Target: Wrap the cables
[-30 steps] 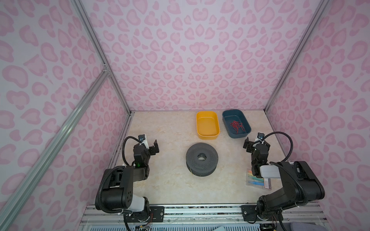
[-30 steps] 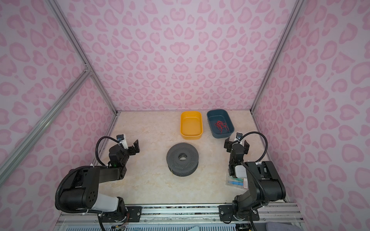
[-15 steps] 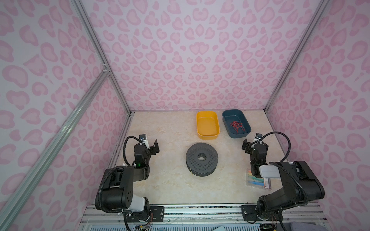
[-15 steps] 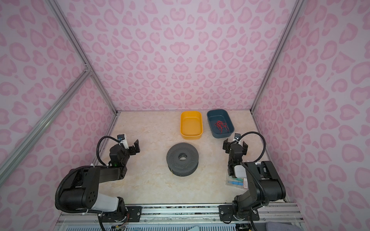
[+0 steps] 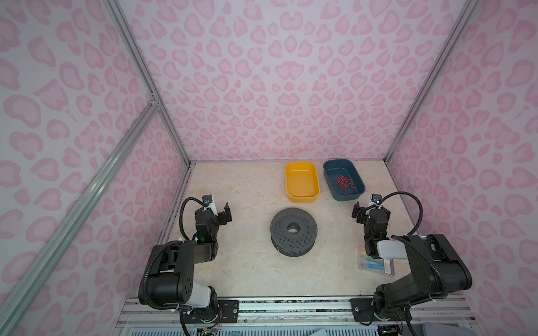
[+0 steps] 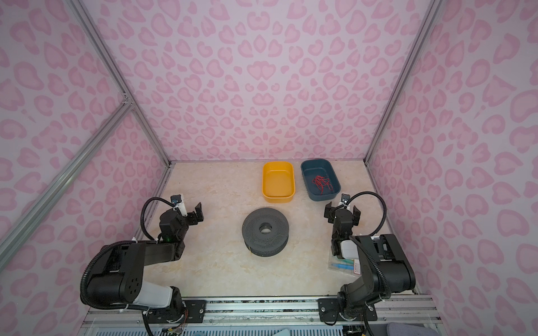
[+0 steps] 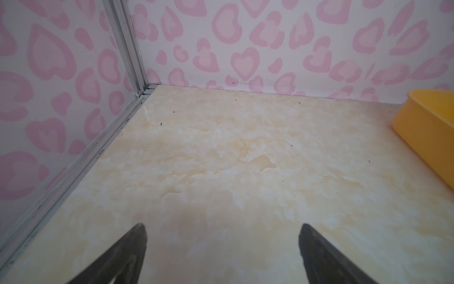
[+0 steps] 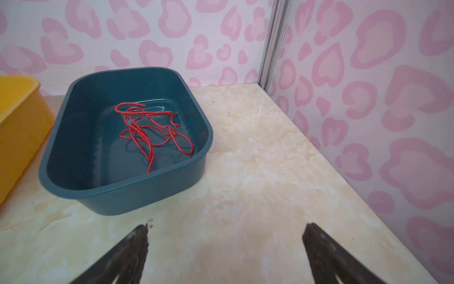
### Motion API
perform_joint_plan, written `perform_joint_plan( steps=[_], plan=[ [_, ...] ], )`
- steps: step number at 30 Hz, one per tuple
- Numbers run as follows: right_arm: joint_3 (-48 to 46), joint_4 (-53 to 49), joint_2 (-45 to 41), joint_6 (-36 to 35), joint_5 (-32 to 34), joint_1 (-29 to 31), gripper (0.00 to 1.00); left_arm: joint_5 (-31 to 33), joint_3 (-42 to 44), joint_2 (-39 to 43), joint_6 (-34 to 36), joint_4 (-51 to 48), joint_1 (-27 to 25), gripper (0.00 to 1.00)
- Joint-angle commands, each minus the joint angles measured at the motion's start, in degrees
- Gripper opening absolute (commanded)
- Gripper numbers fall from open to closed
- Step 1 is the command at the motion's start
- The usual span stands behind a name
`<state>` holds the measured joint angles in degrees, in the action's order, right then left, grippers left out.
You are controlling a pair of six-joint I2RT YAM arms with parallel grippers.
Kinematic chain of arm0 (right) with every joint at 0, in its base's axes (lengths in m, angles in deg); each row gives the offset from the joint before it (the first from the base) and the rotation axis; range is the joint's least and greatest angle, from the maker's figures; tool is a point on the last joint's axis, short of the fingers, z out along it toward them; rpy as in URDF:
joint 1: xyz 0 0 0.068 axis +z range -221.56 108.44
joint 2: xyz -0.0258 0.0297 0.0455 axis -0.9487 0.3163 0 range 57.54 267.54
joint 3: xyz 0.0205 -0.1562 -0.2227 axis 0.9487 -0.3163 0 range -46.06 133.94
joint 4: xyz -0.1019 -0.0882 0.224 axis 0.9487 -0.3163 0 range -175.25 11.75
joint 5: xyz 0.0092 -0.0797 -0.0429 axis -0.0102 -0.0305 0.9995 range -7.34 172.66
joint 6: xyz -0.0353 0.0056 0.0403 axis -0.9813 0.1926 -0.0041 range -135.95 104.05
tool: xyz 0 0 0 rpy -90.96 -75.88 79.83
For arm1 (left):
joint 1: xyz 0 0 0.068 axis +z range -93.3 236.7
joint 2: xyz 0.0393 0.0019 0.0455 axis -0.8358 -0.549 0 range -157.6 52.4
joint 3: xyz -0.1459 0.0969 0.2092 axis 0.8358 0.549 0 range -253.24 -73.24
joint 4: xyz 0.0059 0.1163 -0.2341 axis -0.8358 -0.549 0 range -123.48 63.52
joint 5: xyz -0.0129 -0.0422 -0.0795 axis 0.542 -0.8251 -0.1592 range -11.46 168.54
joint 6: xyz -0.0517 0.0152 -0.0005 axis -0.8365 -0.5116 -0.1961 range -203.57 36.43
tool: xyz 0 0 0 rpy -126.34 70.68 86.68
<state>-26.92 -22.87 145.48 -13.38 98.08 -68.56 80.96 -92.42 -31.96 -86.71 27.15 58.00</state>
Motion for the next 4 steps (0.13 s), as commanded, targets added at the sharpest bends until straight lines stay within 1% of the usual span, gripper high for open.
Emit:
perform_joint_plan(
  steps=[1, 4],
  plan=[
    [0.2, 0.22, 0.06, 0.16, 0.75, -0.02, 1.0, 0.57, -0.59, -0.26, 0.42, 0.94, -0.07, 0.98],
    [0.2, 0.23, 0.08, 0.17, 0.76, 0.06, 1.0, 0.62, -0.24, -0.09, 0.41, 1.13, -0.06, 0.98]
  ],
)
